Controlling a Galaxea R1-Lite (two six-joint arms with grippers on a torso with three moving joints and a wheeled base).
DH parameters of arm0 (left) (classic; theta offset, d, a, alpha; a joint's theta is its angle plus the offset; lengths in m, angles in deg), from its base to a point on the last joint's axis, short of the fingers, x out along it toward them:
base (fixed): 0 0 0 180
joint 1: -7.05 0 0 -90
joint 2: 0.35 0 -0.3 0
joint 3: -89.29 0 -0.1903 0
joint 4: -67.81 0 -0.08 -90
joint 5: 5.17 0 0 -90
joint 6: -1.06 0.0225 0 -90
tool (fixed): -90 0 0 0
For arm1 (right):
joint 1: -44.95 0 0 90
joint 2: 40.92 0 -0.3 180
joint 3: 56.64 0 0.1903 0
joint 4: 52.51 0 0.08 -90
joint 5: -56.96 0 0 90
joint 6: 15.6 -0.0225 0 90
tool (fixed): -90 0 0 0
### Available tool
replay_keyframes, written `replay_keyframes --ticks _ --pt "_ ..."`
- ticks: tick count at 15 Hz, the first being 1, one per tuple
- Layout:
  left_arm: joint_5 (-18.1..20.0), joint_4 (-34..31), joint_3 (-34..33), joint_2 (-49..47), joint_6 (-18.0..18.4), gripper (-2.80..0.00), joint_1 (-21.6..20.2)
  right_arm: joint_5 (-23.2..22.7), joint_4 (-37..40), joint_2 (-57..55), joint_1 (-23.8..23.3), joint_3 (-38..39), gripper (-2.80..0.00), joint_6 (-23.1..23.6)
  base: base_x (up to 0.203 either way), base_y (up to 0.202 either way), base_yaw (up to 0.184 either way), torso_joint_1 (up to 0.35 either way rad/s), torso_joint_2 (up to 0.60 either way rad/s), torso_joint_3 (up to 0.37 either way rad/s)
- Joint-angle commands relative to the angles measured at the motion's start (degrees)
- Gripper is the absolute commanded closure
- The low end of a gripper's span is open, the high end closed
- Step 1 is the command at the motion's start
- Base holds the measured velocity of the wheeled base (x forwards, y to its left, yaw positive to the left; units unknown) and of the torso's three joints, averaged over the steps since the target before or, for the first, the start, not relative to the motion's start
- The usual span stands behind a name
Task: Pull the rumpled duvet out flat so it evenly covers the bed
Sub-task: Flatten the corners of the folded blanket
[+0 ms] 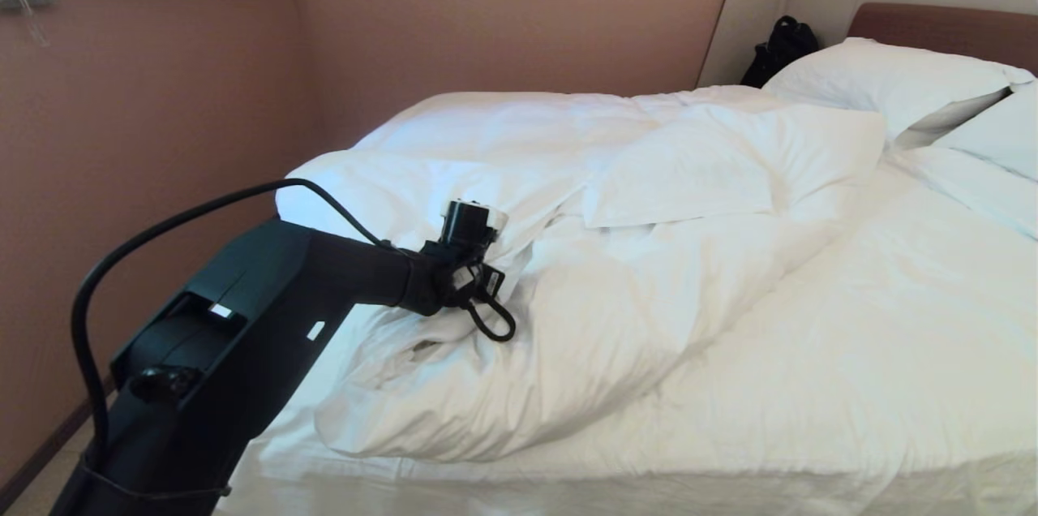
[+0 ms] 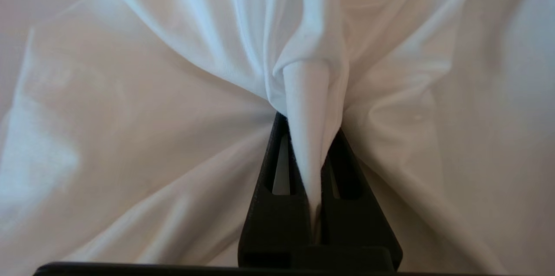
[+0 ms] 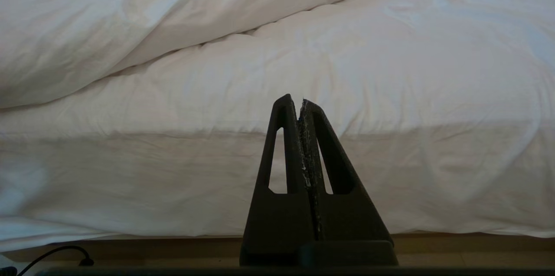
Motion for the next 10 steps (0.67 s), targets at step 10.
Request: replay_keyframes --ticks 10 --pt "-3.85 3.08 -22.78 29.12 -1.48 0.0 -5.0 -0.03 -0.02 -0.06 0.0 0.0 0.0 -0.03 0.0 0.0 0.0 0.0 0.0 0.0"
